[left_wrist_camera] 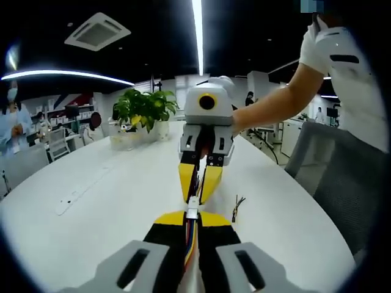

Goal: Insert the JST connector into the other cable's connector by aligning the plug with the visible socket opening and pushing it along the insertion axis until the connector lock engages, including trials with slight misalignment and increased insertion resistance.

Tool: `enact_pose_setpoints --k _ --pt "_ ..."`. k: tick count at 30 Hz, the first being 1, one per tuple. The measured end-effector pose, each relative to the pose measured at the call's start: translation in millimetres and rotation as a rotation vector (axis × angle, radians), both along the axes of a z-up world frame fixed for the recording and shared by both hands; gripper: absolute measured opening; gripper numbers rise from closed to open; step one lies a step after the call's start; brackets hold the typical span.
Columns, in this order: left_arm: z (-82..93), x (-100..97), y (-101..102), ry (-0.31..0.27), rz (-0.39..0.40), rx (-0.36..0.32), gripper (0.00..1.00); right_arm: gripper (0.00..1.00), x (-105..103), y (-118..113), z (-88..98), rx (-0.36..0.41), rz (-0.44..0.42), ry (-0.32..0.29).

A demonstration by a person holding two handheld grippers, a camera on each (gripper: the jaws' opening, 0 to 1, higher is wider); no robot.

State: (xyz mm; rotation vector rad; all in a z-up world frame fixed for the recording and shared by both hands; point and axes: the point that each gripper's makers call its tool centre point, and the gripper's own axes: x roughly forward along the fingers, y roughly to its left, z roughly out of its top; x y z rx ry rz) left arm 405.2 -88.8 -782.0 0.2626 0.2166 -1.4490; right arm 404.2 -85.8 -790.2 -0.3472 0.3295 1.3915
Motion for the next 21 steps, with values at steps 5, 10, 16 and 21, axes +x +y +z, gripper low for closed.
enact_pose_setpoints --k 5,10,16,21 --pt "-6.9 5.9 -4 0.011 0.009 0.004 0.0 0.04 7 -1 -6.3 -0.003 -0.009 0.002" --pt "-16.4 11.7 -8 0.021 0.012 0.014 0.0 0.04 14 -3 -17.5 -0.013 -0.015 0.017" --pt "-28.8 17.0 -9 0.045 0.023 0.022 0.0 0.04 22 -5 -30.5 -0.021 -0.022 0.03" --pt "-39.9 22.1 -4 0.064 0.025 0.034 0.0 0.04 24 -6 -40.3 -0.017 -0.027 0.052"
